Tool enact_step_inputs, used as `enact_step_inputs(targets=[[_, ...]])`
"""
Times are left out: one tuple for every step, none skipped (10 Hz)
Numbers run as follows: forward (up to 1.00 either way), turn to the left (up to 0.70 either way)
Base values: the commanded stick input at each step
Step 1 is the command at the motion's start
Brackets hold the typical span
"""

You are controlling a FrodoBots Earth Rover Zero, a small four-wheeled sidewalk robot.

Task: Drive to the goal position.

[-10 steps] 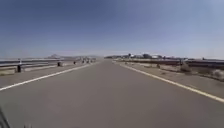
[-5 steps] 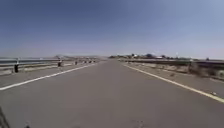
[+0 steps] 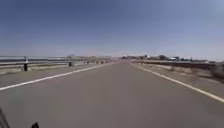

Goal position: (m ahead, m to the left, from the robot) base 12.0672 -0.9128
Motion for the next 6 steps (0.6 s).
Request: enact_step_inputs(targets=[[1.0, 0.0], [1.0, 0.0], [1.0, 0.0], [1.0, 0.0], [1.0, 0.0], [1.0, 0.0]])
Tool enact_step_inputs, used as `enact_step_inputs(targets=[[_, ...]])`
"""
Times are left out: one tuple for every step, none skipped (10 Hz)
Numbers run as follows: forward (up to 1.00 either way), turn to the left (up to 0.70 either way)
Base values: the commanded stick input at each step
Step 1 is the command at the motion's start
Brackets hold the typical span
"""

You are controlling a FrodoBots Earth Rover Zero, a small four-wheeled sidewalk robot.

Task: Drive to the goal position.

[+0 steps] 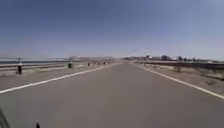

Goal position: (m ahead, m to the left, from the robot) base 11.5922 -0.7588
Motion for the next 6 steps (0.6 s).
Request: enact_step_inputs(targets=[[1.0, 0.0], [1.0, 0.0], [1.0, 0.0], [1.0, 0.0], [1.0, 0.0], [1.0, 0.0]])
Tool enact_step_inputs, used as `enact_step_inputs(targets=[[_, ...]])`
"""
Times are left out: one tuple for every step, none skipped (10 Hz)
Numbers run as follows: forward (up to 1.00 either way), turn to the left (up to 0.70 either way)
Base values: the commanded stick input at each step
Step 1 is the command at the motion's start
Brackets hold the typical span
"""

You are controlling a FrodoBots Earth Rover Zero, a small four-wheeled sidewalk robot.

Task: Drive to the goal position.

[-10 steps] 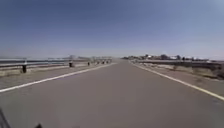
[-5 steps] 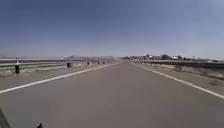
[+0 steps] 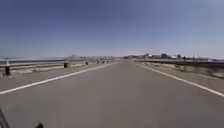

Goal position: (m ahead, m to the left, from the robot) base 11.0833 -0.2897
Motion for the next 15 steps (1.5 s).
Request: enact_step_inputs(targets=[[1.0, 0.0], [1.0, 0.0], [1.0, 0.0], [1.0, 0.0], [1.0, 0.0], [1.0, 0.0], [1.0, 0.0], [1.0, 0.0], [1.0, 0.0], [1.0, 0.0], [1.0, 0.0], [1.0, 0.0], [1.0, 0.0], [1.0, 0.0], [1.0, 0.0]])
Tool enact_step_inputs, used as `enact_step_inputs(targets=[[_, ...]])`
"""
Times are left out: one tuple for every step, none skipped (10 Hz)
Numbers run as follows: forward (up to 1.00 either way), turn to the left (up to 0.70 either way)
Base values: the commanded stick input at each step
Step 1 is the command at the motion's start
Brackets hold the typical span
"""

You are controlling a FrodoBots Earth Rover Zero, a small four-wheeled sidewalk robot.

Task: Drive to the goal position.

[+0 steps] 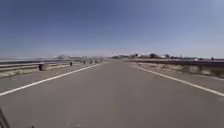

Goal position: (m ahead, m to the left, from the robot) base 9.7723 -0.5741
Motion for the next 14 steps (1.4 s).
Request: enact_step_inputs(targets=[[1.0, 0.0], [1.0, 0.0], [1.0, 0.0], [1.0, 0.0], [1.0, 0.0], [1.0, 0.0], [1.0, 0.0], [1.0, 0.0], [1.0, 0.0], [1.0, 0.0], [1.0, 0.0], [1.0, 0.0], [1.0, 0.0], [1.0, 0.0]])
